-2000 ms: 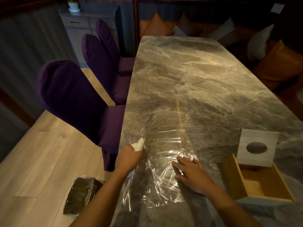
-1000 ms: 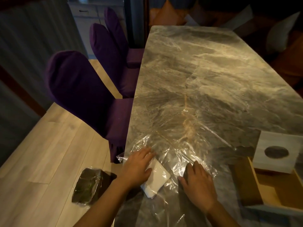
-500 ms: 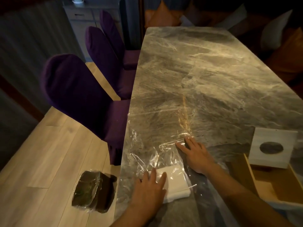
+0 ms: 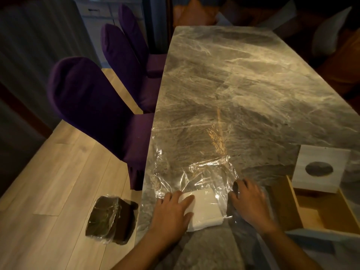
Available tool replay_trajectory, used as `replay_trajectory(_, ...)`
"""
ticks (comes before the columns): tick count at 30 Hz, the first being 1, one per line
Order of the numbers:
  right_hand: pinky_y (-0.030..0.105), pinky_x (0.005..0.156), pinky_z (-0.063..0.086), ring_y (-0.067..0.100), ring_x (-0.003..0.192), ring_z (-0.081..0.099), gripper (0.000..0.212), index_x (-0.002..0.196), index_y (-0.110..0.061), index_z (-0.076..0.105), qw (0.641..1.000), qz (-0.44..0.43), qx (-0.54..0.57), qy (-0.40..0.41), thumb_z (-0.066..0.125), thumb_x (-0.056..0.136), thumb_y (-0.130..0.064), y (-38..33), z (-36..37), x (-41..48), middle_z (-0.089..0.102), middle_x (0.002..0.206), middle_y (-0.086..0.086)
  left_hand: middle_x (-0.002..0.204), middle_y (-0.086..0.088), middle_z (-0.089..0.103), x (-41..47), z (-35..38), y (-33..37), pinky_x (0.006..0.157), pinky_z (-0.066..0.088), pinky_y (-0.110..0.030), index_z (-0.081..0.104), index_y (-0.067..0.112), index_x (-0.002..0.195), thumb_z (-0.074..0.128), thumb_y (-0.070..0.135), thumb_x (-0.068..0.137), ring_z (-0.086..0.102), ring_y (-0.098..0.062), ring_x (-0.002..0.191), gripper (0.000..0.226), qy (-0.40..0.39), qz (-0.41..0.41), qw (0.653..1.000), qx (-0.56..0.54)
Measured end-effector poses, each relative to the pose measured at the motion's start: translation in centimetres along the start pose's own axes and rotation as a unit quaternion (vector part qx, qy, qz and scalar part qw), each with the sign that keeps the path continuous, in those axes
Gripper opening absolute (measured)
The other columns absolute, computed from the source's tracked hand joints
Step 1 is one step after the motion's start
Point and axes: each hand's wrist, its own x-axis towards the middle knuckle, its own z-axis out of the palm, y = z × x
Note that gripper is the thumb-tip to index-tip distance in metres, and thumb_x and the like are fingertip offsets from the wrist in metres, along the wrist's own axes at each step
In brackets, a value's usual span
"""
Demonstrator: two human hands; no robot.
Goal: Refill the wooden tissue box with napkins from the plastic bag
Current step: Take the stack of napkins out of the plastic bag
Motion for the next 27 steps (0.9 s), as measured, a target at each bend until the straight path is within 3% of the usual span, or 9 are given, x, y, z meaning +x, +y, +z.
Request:
replay_trajectory(5,0.040,0.102,0.034,0.028,0.127,0.038,0.054,0.131,-0.012,0.039,0.996,0.081,0.045,-0.009,0.054,0.087,-0.038,0.2,-0.7,-2.3,0.042,0.138,0.014,0.141,0.005,0.039,0.3,-0.1,-0.4,0.102,0.031,-0.030,0.041,0.030,0.134,0.048,0.025,0.090,0.036,-0.016,0.123,0.045,0.032,-0.016,0.994,-0.107)
replay_trajectory(8,0.039,0.089,0.042,0.031,0.111,0.050,0.053,0.126,-0.009,0.040,0.983,0.123,0.134,-0.034,0.059,0.085,-0.036,0.3,-0.6,-2.9,0.051,0.126,0.015,0.142,0.001,0.038,-0.4,-0.2,-0.3,0.105,0.030,-0.035,0.042,0.027,0.131,0.053,0.031,0.088,0.034,-0.018,0.128,0.044,0.059,-0.084,0.987,-0.123)
replay_trajectory(12,0.032,0.070,0.039,0.026,0.084,0.054,0.038,0.105,-0.008,0.047,0.965,0.166,0.194,-0.062,0.064,0.082,-0.033,0.9,-0.1,-3.0,0.057,0.094,0.009,0.142,-0.007,0.034,-1.8,-0.3,-0.5,0.102,0.035,-0.042,0.037,0.022,0.130,0.054,0.051,0.083,0.033,-0.026,0.130,0.058,0.074,-0.212,0.971,-0.087)
replay_trajectory(15,0.033,0.062,0.042,0.023,0.067,0.054,0.022,0.073,-0.011,0.052,0.959,0.152,0.231,-0.063,0.066,0.081,-0.027,1.1,0.2,-3.0,0.056,0.069,0.007,0.132,-0.013,0.042,-2.4,-0.4,-0.8,0.090,0.044,-0.038,0.033,0.013,0.127,0.058,0.057,0.079,0.045,-0.029,0.119,0.069,0.077,-0.255,0.958,-0.103)
replay_trajectory(18,0.027,0.050,0.030,0.015,0.047,0.039,0.040,0.048,-0.016,0.042,0.960,0.140,0.235,-0.065,0.063,0.082,-0.017,1.3,0.4,-3.3,0.041,0.048,0.002,0.124,-0.014,0.053,-2.4,-0.3,-1.2,0.081,0.048,-0.037,0.031,0.010,0.124,0.061,0.058,0.076,0.057,-0.031,0.108,0.074,0.073,-0.273,0.948,-0.144)
replay_trajectory(21,0.029,0.052,0.028,0.016,0.049,0.037,0.039,0.047,-0.015,0.041,0.959,0.126,0.243,-0.069,0.060,0.082,-0.013,1.3,0.6,-3.5,0.039,0.049,0.003,0.116,-0.011,0.062,-2.3,-0.5,-1.6,0.079,0.048,-0.037,0.035,0.008,0.120,0.061,0.059,0.076,0.063,-0.030,0.102,0.072,0.050,-0.291,0.940,-0.174)
replay_trajectory(24,0.028,0.053,0.030,0.018,0.054,0.041,0.032,0.055,-0.013,0.045,0.950,0.128,0.270,-0.086,0.056,0.085,-0.015,1.4,0.5,-3.7,0.044,0.056,0.007,0.093,-0.006,0.066,-2.0,-0.9,-1.9,0.076,0.049,-0.035,0.057,0.012,0.092,0.059,0.053,0.082,0.065,-0.024,0.087,0.042,0.003,-0.289,0.937,-0.198)
replay_trajectory(27,0.025,0.049,0.036,0.020,0.053,0.048,0.024,0.066,-0.010,0.053,0.904,0.159,0.385,-0.094,0.052,0.090,-0.014,1.7,0.7,-4.1,0.053,0.061,0.008,0.066,-0.002,0.060,-1.8,-0.8,-2.6,0.067,0.047,-0.031,0.054,0.017,0.062,0.060,0.039,0.086,0.057,-0.015,0.063,0.033,-0.023,-0.276,0.910,-0.308)
